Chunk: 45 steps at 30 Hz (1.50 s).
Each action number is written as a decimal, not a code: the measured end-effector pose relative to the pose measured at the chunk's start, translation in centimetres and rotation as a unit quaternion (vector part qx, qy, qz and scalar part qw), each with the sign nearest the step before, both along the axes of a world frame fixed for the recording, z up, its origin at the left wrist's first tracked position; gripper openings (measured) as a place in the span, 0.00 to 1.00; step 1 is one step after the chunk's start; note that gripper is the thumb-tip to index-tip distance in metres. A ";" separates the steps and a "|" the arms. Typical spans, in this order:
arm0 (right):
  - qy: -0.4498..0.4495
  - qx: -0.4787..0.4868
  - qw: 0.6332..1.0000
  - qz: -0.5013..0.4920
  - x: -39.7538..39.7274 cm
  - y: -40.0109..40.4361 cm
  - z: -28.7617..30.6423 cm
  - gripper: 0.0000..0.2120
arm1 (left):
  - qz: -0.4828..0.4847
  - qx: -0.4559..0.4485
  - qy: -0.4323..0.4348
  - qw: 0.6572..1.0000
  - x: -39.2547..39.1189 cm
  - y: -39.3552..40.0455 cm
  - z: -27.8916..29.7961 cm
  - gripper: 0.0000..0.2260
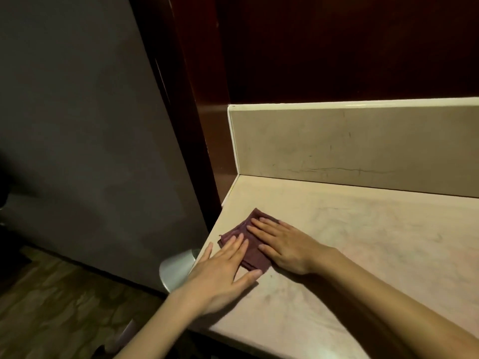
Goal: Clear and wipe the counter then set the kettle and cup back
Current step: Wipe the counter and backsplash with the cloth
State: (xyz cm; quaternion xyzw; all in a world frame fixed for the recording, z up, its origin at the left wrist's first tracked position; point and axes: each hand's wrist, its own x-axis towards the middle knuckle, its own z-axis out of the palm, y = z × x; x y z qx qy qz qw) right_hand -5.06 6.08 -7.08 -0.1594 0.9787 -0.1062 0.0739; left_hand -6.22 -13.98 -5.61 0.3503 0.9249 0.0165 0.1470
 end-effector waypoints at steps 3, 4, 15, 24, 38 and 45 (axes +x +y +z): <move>-0.007 0.007 0.999 -0.030 -2.3 2.0 0.0 0.25 | -0.014 0.006 -0.006 1.000 -2.9 2.2 0.1 0.33; -0.009 0.008 0.999 -0.039 -3.1 2.7 0.0 0.25 | -0.020 0.009 -0.012 1.000 -3.9 2.8 0.1 0.33; -0.002 0.018 0.993 -0.117 -9.1 8.0 -0.4 0.25 | -0.046 0.043 -0.039 0.997 -12.0 9.1 -0.1 0.32; 0.000 0.020 0.991 -0.129 -8.1 7.8 -0.8 0.26 | -0.051 0.070 -0.070 0.994 -11.8 8.8 -0.3 0.29; -0.008 -0.004 0.991 -0.136 6.8 3.4 -0.5 0.27 | -0.100 0.066 -0.053 0.991 1.6 4.1 -0.2 0.27; 0.000 -0.017 0.989 -0.145 14.3 1.0 -0.4 0.28 | -0.111 0.054 -0.060 0.991 8.5 2.1 0.1 0.26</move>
